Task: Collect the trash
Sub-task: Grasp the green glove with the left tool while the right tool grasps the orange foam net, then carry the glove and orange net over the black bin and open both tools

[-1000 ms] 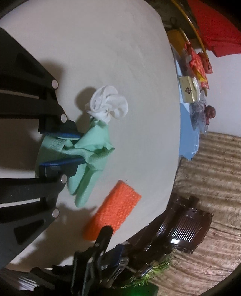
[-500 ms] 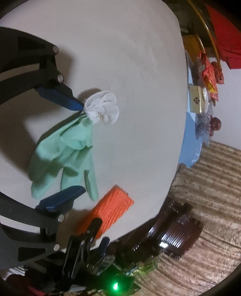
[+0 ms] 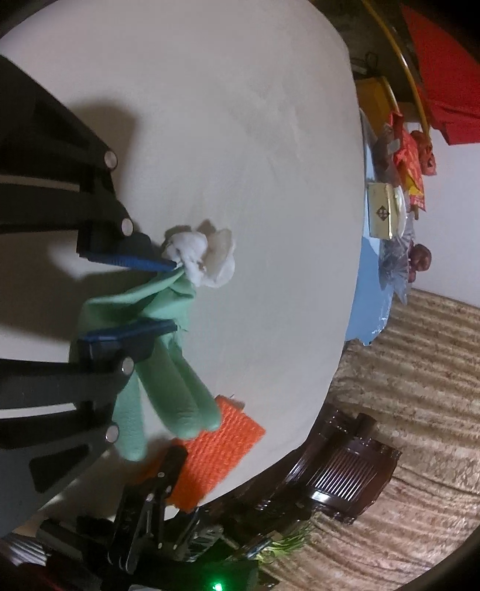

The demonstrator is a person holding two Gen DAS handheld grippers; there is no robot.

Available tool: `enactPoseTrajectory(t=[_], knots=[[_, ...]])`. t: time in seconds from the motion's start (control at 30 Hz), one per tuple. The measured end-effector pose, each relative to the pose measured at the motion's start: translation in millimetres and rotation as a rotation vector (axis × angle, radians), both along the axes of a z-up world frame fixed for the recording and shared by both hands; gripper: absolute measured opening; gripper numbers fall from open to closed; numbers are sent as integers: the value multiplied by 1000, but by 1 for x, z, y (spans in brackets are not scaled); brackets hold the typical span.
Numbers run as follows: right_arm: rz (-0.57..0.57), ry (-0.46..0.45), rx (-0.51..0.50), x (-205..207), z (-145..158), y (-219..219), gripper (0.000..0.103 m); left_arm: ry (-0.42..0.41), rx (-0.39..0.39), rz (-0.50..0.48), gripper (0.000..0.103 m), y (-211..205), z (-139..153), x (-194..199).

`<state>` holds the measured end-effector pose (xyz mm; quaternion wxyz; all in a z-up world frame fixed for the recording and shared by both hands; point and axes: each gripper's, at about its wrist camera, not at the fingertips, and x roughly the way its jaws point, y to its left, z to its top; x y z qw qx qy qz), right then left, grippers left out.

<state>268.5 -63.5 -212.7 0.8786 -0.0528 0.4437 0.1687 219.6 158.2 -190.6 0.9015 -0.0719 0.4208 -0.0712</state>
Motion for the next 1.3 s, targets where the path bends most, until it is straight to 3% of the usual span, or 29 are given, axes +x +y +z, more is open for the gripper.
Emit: enactPoseTrajectory(t=[0.07,0.1,0.13,0.17,0.6,1.0,1.3], knots=[[36,5,22,-3,2,6,31,-8,2,-11,18,-3,1,-2],[53,11,30,-4,3,9,25,-9,1,-13,16,-4,1,-2],[66,16,38,-6,4,11,13,-14,1,-14,16,-5,2,-3],[77,22,45,-7,5,13,11,-21,1,-19,15,-7,5,-5],[53,-72,131,-33,64,-3,11,-142,42,-94,13,-38,52,-25],[-17,-141,173,-67,116,-56,11,-187,36,-115,13,-75,93,-40],[-101,-187,182,-102,144,-115,11,-220,17,-180,13,-125,116,-48]])
